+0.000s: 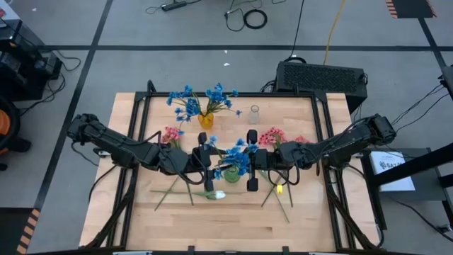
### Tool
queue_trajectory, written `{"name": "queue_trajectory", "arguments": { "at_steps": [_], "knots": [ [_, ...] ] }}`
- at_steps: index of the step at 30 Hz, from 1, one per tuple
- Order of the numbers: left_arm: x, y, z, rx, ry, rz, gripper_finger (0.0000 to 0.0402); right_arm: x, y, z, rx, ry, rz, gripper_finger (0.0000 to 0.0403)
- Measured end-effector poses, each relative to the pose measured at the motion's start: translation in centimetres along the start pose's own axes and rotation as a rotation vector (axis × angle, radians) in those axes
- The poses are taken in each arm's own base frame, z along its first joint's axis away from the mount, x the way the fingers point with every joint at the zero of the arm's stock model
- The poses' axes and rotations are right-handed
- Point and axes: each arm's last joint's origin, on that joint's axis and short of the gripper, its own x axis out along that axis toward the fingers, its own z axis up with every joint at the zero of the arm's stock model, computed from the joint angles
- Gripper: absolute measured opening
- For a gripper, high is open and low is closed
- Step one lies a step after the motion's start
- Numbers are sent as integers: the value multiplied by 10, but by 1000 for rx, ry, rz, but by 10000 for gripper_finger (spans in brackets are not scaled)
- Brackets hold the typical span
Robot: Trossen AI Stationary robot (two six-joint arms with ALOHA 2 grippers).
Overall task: Sort flowers into vase by color
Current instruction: Put the blue flowers into the yellow vase
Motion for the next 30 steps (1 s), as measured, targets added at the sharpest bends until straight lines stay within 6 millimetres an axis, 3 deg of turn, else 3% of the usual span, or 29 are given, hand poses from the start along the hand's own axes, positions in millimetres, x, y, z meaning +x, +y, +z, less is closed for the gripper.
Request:
{"name": "queue_trajectory", "arguments": {
  "at_steps": [15, 24, 30],
  "knots": [
    [-1, -1, 0, 60, 1, 19, 92, 0, -1, -2, 8, 26, -49, 24],
    [0, 1, -4, 87, 39, 20, 37, 0, -1, -2, 9, 26, -48, 78],
    [-7, 5, -2, 95, 51, 21, 20, -2, -2, -1, 5, 41, -46, 129]
  ]
}}
